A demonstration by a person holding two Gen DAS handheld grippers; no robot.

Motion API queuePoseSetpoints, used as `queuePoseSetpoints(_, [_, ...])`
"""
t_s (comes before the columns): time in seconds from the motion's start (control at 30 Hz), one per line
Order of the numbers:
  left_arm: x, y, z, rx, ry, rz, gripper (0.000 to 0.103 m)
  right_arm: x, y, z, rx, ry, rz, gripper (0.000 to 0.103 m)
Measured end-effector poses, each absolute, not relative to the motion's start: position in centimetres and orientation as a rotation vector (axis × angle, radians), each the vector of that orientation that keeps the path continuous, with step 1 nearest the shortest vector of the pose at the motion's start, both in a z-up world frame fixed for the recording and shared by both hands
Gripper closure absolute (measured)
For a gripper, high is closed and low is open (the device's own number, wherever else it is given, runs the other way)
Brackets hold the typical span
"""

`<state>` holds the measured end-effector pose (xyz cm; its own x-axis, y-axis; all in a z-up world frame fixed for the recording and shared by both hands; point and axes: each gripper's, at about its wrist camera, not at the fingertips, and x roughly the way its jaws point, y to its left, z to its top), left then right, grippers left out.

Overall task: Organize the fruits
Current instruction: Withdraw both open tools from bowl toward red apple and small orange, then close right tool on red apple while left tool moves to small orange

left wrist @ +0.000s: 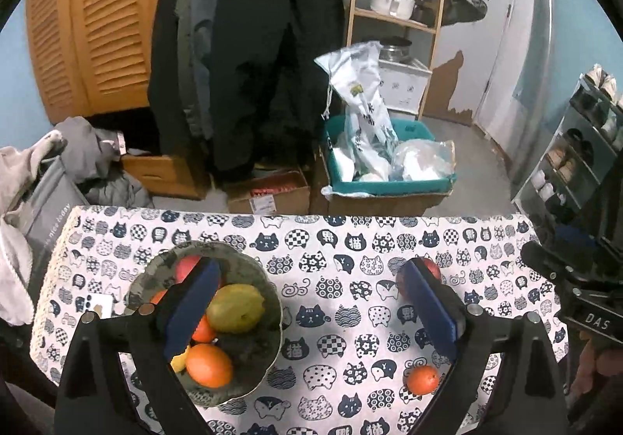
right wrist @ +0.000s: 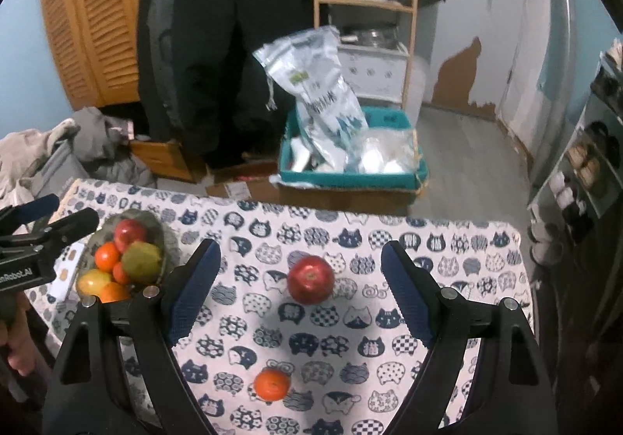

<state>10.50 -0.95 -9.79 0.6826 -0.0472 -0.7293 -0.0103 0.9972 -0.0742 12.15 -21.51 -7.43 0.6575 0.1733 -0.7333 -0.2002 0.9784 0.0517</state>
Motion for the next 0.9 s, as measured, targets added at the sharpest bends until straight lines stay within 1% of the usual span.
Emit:
queuePoseSetpoints(0.2, [12.9, -1.6, -13.0, -0.056, 0.896, -0.007, 0.007, 14.7, -22.2, -11.8, -0.001, 0.936, 0.205, 0.020])
queuePoseSetpoints(0.5, [16.3, -2.5, -19.4, -0.040, 1.042, 0.013, 0.007, 19.0, -21.5, -19.2, 0.017, 1.117, 0.193, 0.020])
queuePoseSetpoints(0.7, [18.2, -2.0, -23.0, -0.066, 1.111, 0.030, 0.007, 21.1, -20.7, -23.3, 0.019, 1.197, 0.187, 0.020])
queuePoseSetpoints(0.9, [19.3, -2.0, -24.5, -0.055, 1.127, 0.028, 0.007, 22.4, -20.5, -26.1, 0.057, 1.254, 0.194, 0.020])
